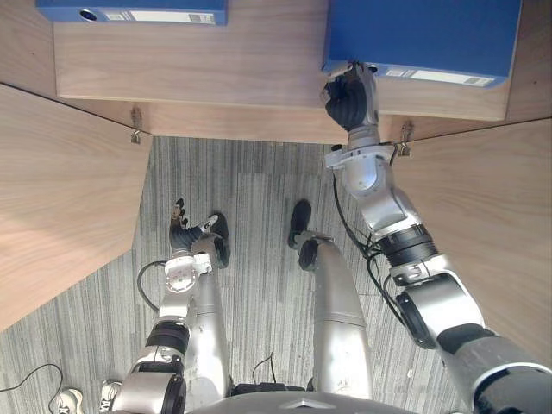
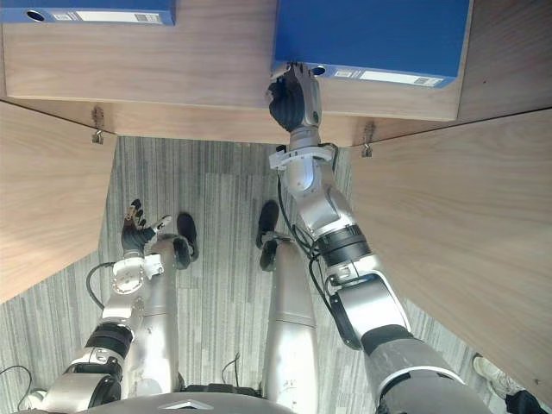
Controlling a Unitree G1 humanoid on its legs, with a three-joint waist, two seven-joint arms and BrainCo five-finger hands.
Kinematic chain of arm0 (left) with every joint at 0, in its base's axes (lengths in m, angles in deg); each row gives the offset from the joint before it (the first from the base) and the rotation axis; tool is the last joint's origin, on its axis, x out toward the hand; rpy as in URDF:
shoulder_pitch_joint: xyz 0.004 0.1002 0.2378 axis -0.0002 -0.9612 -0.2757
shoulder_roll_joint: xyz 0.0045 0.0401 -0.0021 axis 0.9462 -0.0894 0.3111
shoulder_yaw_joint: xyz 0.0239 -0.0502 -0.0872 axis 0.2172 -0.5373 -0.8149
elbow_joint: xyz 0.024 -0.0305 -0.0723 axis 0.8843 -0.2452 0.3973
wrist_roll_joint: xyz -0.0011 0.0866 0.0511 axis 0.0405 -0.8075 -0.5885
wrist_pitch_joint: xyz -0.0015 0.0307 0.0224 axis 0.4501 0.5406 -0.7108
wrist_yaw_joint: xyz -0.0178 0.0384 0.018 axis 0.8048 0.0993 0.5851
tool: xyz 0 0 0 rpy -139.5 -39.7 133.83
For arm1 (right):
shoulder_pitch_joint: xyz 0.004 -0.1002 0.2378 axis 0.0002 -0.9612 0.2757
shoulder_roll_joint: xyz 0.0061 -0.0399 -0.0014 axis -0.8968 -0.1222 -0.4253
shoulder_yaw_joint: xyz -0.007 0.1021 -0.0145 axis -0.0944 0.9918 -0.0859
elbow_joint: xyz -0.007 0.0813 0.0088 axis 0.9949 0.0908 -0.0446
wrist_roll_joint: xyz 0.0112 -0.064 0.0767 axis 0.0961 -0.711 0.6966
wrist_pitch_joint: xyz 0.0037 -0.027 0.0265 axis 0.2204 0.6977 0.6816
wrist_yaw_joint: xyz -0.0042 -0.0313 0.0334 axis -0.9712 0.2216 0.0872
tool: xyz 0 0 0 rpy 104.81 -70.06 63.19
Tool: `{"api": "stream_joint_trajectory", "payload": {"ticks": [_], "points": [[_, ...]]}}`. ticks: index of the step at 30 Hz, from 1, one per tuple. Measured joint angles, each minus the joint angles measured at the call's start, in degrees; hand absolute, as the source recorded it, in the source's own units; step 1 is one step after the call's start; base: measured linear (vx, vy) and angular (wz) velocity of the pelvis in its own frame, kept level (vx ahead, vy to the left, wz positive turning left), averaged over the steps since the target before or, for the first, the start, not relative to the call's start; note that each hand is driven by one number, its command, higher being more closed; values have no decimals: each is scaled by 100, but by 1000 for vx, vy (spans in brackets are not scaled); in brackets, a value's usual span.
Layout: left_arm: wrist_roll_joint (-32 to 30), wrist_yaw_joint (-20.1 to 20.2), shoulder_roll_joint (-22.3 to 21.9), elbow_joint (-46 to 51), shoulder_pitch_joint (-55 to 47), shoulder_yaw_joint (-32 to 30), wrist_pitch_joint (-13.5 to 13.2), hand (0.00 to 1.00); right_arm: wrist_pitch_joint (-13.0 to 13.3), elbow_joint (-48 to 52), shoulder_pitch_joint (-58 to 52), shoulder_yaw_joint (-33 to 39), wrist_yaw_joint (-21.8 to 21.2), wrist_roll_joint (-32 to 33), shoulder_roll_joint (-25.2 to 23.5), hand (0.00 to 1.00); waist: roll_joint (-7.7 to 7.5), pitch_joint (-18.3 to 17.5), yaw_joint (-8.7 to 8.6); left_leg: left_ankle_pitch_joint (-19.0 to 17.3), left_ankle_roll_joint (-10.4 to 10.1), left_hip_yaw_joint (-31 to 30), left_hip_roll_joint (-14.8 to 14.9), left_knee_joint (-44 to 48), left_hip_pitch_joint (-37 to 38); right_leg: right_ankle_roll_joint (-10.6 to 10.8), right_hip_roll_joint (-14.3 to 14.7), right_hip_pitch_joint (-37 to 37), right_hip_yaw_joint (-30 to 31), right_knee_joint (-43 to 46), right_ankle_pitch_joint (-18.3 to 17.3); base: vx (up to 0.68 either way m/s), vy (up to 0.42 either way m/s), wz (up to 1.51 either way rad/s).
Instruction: Walk over to the cabinet, pick up the folder, carry it to the office cabinet, place the folder inside the office cabinet, then close the office cabinet door
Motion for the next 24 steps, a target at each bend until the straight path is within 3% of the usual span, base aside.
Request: {"api": "stream_joint_trajectory", "payload": {"ticks": [10, 24], "points": [[45, -2, 128, 359, 50, 126, -38, 0, 21, -428, 560, 83, 117, 220, 370, 100, 152, 232, 5, -59, 2, -62, 35, 368, -498, -6, -16, -523, 39, 404, -84, -56, -19, -1], [168, -1, 263, 490, 55, 355, -85, 0, 74, -1155, 1216, 391, 232, 677, 1074, 100, 177, 245, 8, -43, 0, -48, 33, 298, -661, 10, -98, -690, -22, 425, -136, -39, -3, 3]]}}
